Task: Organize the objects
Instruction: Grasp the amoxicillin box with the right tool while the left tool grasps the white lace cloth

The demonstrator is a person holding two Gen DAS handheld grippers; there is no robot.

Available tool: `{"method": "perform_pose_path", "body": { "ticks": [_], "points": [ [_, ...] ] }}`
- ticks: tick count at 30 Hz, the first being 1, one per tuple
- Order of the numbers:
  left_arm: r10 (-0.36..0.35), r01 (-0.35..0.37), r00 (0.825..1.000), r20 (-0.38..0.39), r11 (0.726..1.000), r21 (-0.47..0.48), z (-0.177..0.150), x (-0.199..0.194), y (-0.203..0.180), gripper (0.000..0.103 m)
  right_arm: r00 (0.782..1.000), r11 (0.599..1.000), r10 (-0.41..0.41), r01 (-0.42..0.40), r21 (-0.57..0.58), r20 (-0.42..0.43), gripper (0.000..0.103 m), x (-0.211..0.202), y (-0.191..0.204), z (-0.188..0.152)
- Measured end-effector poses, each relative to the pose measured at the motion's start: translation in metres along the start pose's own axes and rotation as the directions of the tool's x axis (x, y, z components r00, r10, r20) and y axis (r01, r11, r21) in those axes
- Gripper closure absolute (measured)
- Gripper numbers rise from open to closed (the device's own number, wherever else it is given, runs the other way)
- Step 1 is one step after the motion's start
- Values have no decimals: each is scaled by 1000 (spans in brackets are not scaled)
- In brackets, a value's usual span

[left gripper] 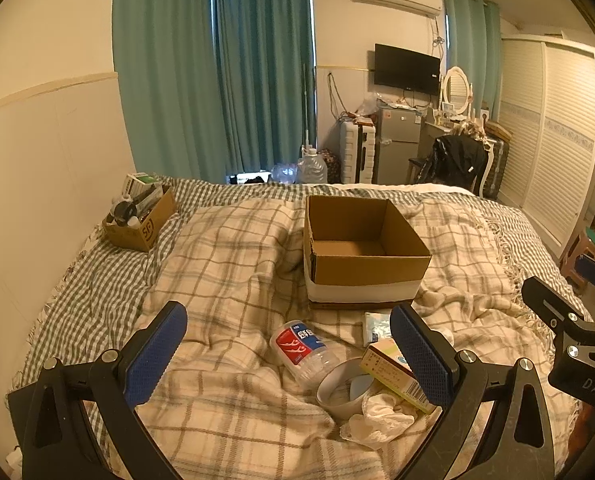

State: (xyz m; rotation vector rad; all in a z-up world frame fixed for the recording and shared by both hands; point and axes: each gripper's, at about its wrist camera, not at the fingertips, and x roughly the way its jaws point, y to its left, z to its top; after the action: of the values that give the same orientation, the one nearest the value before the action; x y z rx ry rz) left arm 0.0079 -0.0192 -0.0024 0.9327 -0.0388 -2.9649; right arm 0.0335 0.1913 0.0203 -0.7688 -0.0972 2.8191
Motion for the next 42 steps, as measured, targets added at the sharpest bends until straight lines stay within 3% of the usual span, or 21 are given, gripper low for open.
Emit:
{"method": "perform_pose_path", "body": {
  "ticks": [9,17,26,30,31,33,36,39,41,42],
  "points": [
    [-3,3,1000,-30,1000,-5,-6,10,7,0,1000,1000,9,-10,-22,-27,0,9,10,-4],
    [31,-35,984,-174,999,-21,-28,58,21,0,983,997,56,-63,-34,-177,0,62,20,-27],
    [24,-28,945,-325,1000,-8,-61,104,24,0,908,989,99,-136,-61,-408,0,127,41,-70],
    [6,-10,931,-365,1000,-8,-69,113,20,0,857,985,137,-172,-25,-497,1,146,42,-84],
    [3,-6,928,-371,1000,-7,-70,114,19,0,846,984,146,-180,-16,-512,2,149,42,-86],
    [-4,3,925,-379,1000,-4,-71,115,16,0,829,976,193,-218,14,-525,17,149,42,-88],
    [-20,21,920,-391,1000,-1,-72,112,11,0,850,978,186,-207,11,-493,19,139,39,-84],
    [-47,50,918,-393,999,-2,-70,106,3,0,885,980,184,-200,8,-428,23,119,33,-71],
    [-72,81,918,-389,997,5,-69,99,-8,0,899,981,181,-192,13,-399,61,107,24,-62],
    [-81,93,919,-386,996,13,-68,95,-13,0,906,984,166,-175,13,-390,62,105,21,-58]
  ]
}}
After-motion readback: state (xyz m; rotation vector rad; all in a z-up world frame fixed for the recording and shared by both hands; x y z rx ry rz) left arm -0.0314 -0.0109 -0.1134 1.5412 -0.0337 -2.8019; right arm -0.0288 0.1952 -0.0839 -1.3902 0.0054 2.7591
